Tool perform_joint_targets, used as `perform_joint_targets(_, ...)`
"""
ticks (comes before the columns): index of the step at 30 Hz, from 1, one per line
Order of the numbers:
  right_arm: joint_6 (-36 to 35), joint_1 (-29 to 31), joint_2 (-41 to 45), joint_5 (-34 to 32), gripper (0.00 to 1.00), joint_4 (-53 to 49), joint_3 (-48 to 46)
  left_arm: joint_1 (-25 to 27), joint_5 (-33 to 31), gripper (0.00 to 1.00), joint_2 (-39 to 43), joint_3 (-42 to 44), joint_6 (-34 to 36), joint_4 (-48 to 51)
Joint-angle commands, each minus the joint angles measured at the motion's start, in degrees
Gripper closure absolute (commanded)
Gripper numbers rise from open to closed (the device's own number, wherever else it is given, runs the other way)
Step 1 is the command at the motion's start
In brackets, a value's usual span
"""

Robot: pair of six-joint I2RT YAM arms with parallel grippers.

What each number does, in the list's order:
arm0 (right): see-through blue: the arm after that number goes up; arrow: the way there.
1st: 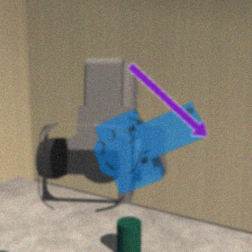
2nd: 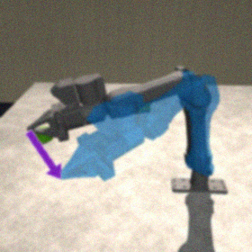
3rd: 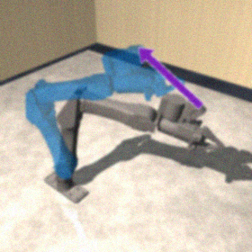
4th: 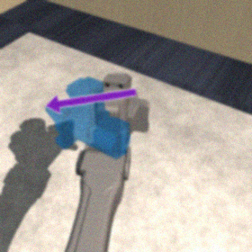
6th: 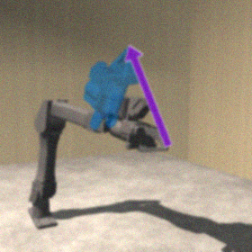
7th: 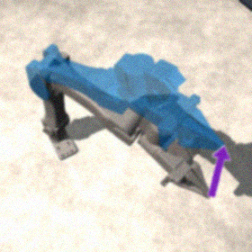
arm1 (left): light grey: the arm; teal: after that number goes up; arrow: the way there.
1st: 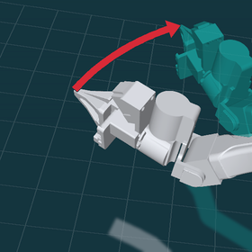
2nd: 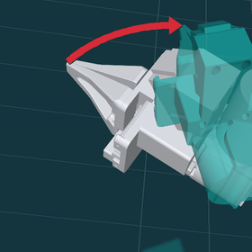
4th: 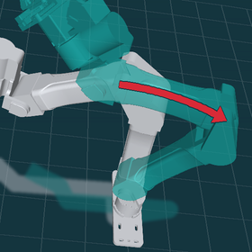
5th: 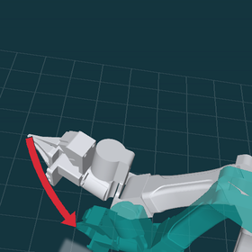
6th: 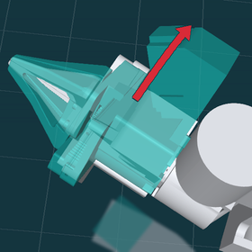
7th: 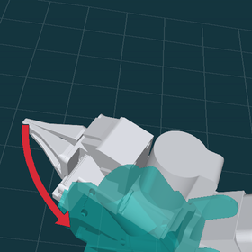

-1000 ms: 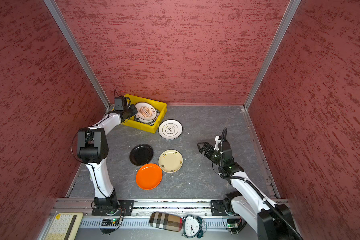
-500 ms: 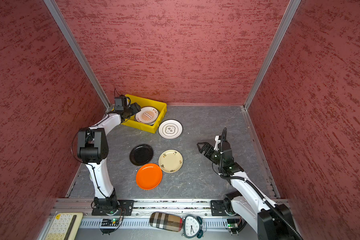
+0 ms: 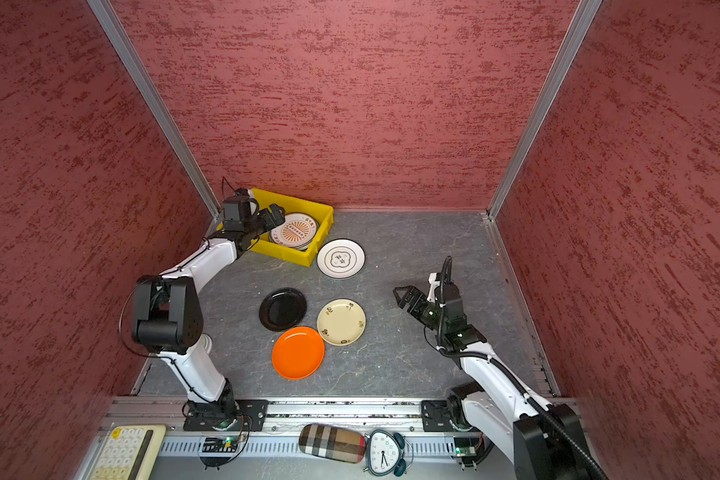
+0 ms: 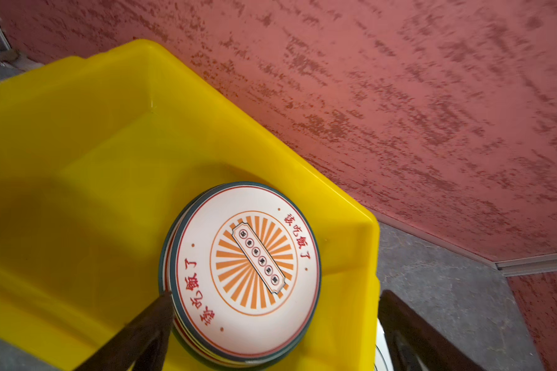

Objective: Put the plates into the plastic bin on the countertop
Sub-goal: 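Lower the orange-sunburst plate into the bin and open the left gripper, then raise the left gripper from the bin while the right gripper reaches the white cloud-emblem plate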

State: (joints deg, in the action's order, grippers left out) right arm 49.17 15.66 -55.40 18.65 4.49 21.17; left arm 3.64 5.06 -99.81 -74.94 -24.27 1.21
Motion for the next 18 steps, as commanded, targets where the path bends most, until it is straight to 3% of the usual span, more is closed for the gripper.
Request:
perform_joint_targets(1, -0.4, 0.3, -1.0, 0.7, 0.01, 2.1, 1.3, 1.7, -2.0, 0.01, 6.0, 4.2, -2.2, -3.5)
perform_joint_targets(7, 0.6, 0.2, -3.8, 2.7, 0.01, 2.3, 3.8, 5.9, -5.0, 0.01, 15.6, 9.2, -1.9, -1.0)
perform_joint_targets(18, 3.2, 0.2, 0.9, 3.7, 0.01, -0.5, 5.4, 12.2, -7.7, 0.0, 32.1, 22.6, -6.6, 3.0)
